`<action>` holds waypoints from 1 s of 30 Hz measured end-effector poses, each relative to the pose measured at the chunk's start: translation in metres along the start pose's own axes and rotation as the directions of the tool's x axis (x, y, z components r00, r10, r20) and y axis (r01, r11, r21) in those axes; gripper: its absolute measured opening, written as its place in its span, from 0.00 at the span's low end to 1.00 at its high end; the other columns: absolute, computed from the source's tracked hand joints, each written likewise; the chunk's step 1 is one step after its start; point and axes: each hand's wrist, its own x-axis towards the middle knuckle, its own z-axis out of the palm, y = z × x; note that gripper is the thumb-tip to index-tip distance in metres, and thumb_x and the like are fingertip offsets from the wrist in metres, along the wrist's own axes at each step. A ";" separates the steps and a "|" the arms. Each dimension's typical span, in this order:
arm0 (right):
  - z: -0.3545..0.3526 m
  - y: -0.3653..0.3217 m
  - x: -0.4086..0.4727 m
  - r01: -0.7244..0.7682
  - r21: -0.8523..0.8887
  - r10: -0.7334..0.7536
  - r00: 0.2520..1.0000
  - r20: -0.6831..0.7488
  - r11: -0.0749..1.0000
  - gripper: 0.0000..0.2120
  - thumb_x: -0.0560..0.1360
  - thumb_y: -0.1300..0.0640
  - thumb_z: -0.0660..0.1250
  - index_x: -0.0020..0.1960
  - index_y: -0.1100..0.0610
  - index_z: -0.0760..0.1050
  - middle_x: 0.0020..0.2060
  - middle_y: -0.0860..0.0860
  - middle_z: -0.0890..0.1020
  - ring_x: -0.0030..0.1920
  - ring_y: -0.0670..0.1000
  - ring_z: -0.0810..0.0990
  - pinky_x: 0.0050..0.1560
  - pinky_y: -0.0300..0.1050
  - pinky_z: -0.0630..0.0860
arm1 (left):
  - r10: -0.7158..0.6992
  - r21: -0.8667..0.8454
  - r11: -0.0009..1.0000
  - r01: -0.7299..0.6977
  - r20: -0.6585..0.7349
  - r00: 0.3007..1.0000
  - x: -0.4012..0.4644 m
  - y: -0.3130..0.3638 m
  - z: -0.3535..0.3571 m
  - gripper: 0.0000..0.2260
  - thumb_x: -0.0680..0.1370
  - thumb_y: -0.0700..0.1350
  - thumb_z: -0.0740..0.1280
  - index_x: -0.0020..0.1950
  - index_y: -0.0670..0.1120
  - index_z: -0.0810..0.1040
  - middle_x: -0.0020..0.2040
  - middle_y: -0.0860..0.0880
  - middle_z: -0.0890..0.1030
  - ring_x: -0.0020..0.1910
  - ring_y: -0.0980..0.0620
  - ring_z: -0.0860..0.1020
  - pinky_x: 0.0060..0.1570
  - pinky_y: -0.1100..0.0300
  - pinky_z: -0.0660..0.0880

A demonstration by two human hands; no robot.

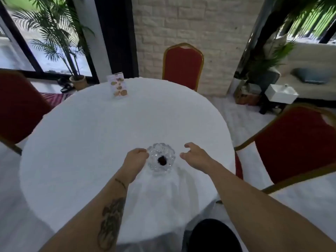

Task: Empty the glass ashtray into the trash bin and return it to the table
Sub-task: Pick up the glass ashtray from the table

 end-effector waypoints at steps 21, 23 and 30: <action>0.059 0.023 0.091 -0.152 0.184 0.134 0.986 0.103 0.971 0.14 0.74 0.57 0.68 0.59 0.54 0.72 0.55 0.57 0.82 0.51 0.60 0.87 0.53 0.60 0.87 | -0.124 -0.082 0.991 0.107 -0.244 0.962 0.056 -0.043 0.040 0.17 0.72 0.39 0.65 0.48 0.62 0.83 0.46 0.50 0.86 0.48 0.42 0.85 0.51 0.45 0.84; 0.061 0.027 0.090 -0.135 0.179 0.123 0.989 0.079 0.975 0.15 0.73 0.59 0.66 0.59 0.54 0.72 0.55 0.57 0.82 0.52 0.62 0.87 0.53 0.61 0.87 | -0.117 -0.108 0.990 0.093 -0.246 0.962 0.058 -0.047 0.041 0.19 0.71 0.39 0.66 0.41 0.65 0.83 0.45 0.47 0.87 0.46 0.42 0.85 0.49 0.43 0.84; 0.053 0.042 0.053 -0.192 0.378 0.177 0.981 0.077 0.906 0.13 0.76 0.66 0.64 0.54 0.51 0.67 0.55 0.62 0.80 0.44 0.58 0.81 0.48 0.55 0.86 | -0.070 -0.092 0.994 0.058 -0.138 0.988 0.040 -0.047 0.046 0.17 0.69 0.41 0.68 0.50 0.61 0.82 0.46 0.45 0.87 0.43 0.40 0.86 0.46 0.41 0.84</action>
